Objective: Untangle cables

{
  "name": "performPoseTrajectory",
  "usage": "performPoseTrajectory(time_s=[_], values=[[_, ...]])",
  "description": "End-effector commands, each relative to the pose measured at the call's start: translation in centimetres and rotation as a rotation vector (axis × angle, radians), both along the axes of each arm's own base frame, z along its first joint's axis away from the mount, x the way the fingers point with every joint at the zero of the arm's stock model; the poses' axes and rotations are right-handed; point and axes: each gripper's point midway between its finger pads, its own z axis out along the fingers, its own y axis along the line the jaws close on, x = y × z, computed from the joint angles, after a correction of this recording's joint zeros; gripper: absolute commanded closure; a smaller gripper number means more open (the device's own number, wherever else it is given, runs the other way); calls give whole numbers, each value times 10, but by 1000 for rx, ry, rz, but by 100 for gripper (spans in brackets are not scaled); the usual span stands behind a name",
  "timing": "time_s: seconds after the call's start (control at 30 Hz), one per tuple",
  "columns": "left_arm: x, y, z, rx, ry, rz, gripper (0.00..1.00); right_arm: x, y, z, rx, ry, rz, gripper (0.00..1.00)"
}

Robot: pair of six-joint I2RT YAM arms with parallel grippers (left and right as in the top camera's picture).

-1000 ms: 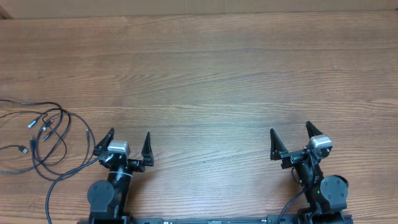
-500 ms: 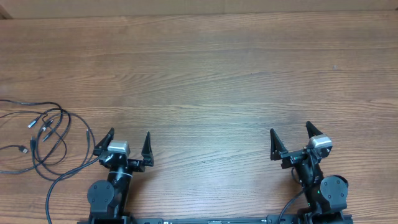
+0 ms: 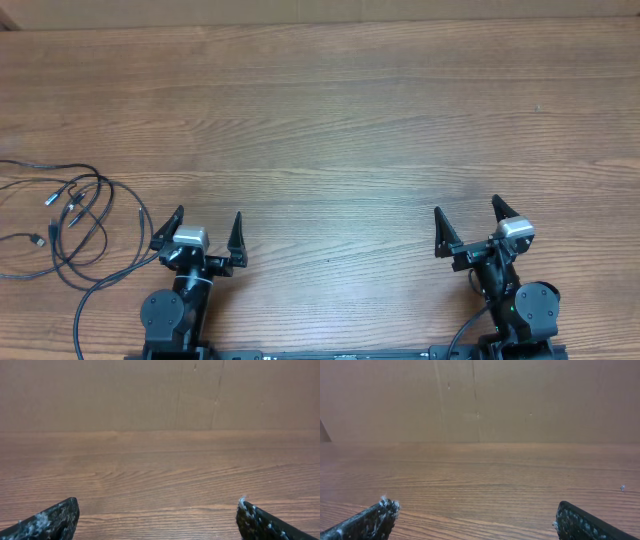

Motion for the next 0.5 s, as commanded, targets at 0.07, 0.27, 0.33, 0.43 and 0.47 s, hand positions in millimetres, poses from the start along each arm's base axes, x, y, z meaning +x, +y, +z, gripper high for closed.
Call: performPoseTrajectory(time_s=[0.07,0.27,0.33,0.43,0.47], values=[[0,0,-1,21,-4,-5,1,0,0,-2,-8,-4,-3,0],[0,0,-1,21,-4,-5,0,0,0,-2,-7,-4,-3,0],[0,0,-1,21,-4,-5,1,0,0,-2,-8,-4,-3,0],[0,0,-1,21,-4,-5,0,0,0,-2,-7,-4,-3,0],[0,0,-1,21,-4,-5,0,0,0,-2,-8,-4,-3,0]])
